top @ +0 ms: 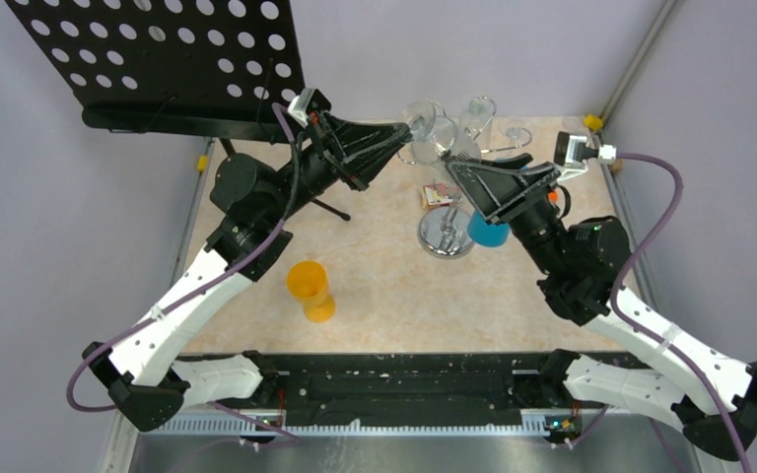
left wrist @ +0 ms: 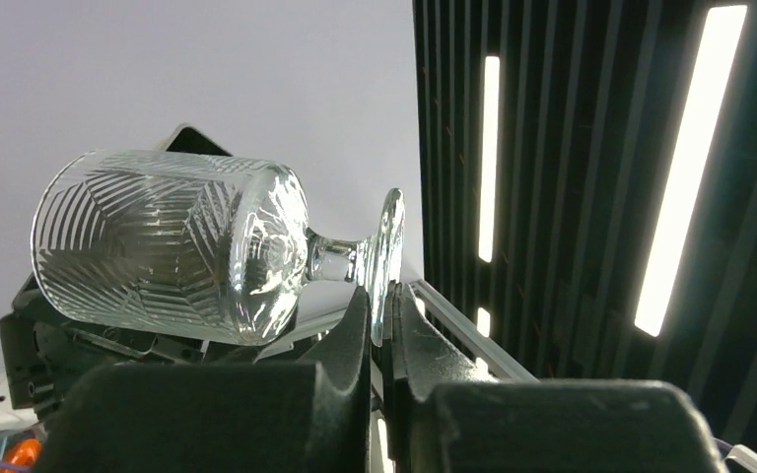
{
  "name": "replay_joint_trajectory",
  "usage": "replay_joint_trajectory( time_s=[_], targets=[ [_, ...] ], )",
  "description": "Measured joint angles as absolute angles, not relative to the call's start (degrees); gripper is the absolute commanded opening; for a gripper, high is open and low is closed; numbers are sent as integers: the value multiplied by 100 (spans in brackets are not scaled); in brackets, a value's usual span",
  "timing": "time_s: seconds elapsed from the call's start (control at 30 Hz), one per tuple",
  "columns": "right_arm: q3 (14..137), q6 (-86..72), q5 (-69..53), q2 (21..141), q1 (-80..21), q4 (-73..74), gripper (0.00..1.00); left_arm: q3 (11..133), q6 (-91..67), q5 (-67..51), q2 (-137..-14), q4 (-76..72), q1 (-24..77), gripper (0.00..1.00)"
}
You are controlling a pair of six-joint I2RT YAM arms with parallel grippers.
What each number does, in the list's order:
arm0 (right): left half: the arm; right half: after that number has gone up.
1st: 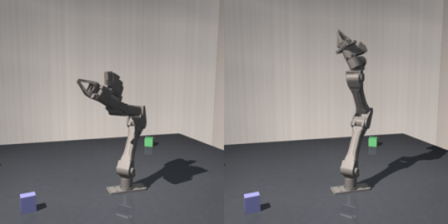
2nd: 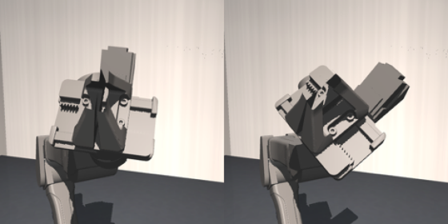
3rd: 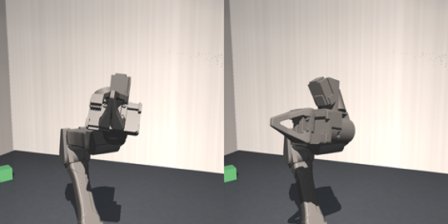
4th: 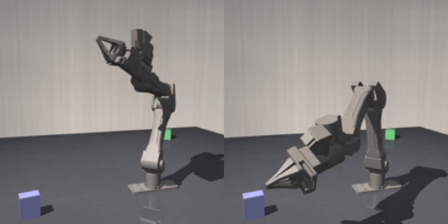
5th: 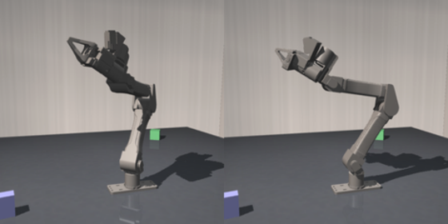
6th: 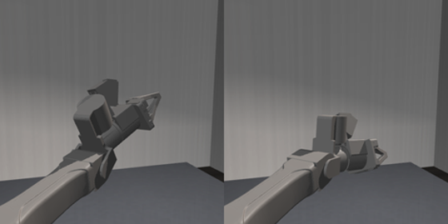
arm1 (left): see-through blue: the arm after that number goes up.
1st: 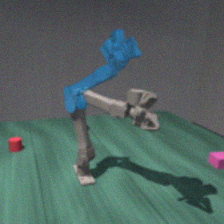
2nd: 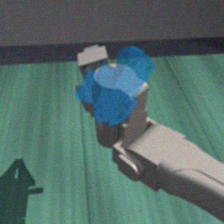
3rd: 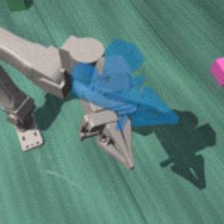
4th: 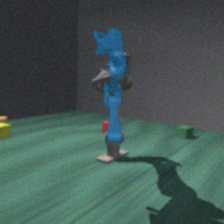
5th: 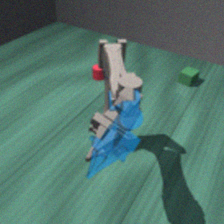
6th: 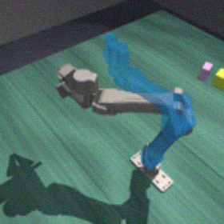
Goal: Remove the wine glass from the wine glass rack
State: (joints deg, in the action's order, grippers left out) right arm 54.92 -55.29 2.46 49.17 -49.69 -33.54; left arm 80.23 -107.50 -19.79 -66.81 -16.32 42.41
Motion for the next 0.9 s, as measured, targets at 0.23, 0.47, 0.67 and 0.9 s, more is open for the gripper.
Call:
replay_joint_trajectory(
  time_s=[0.23, 0.47, 0.67, 0.9],
  targets=[
    [5382, -5579, -309, 5205, -4971, -4128, 32, 7210, -11292, -1682, -6217, -2180, 4257, 0],
    [5319, -5559, -722, 5205, -4971, -4644, 7, 6952, -11789, -1643, -6163, -2600, 4303, 0],
    [5336, -5428, -825, 5183, -4976, -4759, 0, 6917, -11810, -1653, -6206, -2700, 4320, 40],
    [5406, -5070, -589, 5063, -4971, -4023, 0, 6917, -11008, -1688, -6198, -2665, 4222, 71]
  ],
)
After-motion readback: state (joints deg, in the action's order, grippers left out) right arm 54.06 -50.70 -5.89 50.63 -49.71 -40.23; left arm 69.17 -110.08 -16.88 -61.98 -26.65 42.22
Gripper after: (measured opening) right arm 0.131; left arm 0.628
